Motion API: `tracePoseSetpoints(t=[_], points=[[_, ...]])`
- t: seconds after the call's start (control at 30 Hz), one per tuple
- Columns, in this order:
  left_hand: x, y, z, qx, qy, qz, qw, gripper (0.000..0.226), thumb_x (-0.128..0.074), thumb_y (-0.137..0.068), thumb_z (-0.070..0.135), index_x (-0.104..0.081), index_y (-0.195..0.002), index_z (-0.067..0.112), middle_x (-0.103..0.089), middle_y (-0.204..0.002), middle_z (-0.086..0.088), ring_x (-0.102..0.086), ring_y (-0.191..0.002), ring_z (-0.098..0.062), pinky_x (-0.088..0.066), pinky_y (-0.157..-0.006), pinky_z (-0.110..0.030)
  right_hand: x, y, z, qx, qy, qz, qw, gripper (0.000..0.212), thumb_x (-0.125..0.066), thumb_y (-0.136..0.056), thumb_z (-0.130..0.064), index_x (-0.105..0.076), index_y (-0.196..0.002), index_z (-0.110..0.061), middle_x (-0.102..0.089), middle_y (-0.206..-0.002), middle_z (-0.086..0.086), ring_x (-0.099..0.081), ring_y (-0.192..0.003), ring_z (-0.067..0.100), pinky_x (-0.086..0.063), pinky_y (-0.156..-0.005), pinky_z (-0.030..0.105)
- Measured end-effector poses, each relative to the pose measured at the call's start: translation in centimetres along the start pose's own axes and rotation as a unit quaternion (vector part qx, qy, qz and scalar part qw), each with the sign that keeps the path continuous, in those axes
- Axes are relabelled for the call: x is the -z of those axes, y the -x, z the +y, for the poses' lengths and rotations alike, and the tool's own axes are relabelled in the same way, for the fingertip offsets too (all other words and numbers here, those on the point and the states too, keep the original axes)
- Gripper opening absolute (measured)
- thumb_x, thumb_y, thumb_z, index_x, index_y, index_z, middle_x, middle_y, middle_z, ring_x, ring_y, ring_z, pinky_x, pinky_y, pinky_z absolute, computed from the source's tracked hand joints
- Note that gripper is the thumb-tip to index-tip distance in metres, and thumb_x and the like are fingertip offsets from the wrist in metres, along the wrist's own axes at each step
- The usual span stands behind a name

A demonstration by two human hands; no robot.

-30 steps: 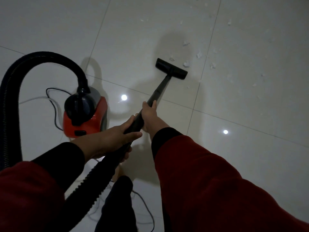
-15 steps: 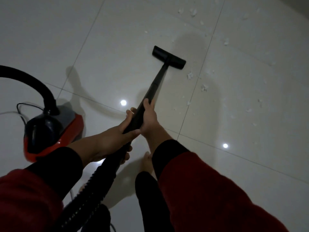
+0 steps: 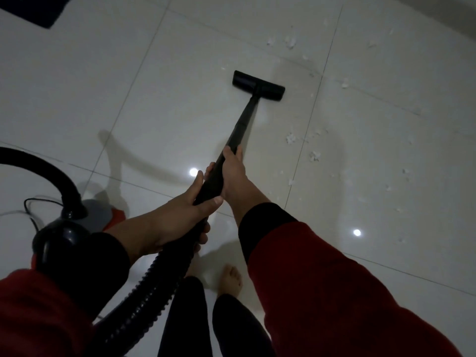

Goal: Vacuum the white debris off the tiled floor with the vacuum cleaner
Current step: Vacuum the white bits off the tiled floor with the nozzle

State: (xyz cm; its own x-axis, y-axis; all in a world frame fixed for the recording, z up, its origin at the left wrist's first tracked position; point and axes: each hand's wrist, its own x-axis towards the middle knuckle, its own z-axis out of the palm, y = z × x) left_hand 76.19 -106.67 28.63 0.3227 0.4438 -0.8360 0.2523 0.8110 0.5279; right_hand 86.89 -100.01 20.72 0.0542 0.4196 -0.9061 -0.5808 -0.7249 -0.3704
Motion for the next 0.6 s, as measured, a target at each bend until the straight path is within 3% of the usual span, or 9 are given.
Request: tracePoseSetpoints(t=[0.23, 0.5, 0.6], points=[[2.0, -0.4, 1.7, 0.005, -0.012, -0.018, 1.0, 0.077, -0.05, -0.095, 0.034, 0.007, -0.142, 0.055, -0.054, -0.063, -0.012, -0.057, -0.045, -0.015, -0.047, -0.044, -0.028, -1.7, 0.1, -0.9, 0.001, -0.018, 0.02, 1.0, 0.049, -0.045, -0.1, -0.029, -0.03, -0.142, -0.048, -0.048, -0.078, 0.008, -0.048, -0.058, 0.017, -0.046, -0.05, 0.028], [5.8, -1.8, 5.4, 0.008, -0.023, -0.023, 0.999, 0.066, -0.043, -0.097, 0.04, 0.003, -0.142, 0.057, -0.052, -0.07, -0.013, -0.056, -0.046, -0.014, -0.047, -0.043, -0.026, -6.2, -0.6, -3.5, 0.014, -0.013, 0.033, 0.999, 0.049, -0.041, -0.102, -0.028, -0.026, -0.145, -0.045, -0.046, -0.075, 0.008, -0.046, -0.056, 0.016, -0.047, -0.051, 0.029], [6.5, -3.2, 7.0, 0.007, -0.024, -0.04, 0.999, 0.062, -0.042, -0.098, 0.038, -0.001, -0.14, 0.06, -0.05, -0.073, -0.014, -0.055, -0.046, -0.015, -0.048, -0.043, -0.026, -7.2, -1.6, -4.9, 0.029, 0.001, 0.027, 0.999, 0.049, -0.04, -0.103, -0.026, -0.024, -0.147, -0.041, -0.051, -0.083, 0.009, -0.048, -0.062, 0.018, -0.054, -0.068, 0.035]])
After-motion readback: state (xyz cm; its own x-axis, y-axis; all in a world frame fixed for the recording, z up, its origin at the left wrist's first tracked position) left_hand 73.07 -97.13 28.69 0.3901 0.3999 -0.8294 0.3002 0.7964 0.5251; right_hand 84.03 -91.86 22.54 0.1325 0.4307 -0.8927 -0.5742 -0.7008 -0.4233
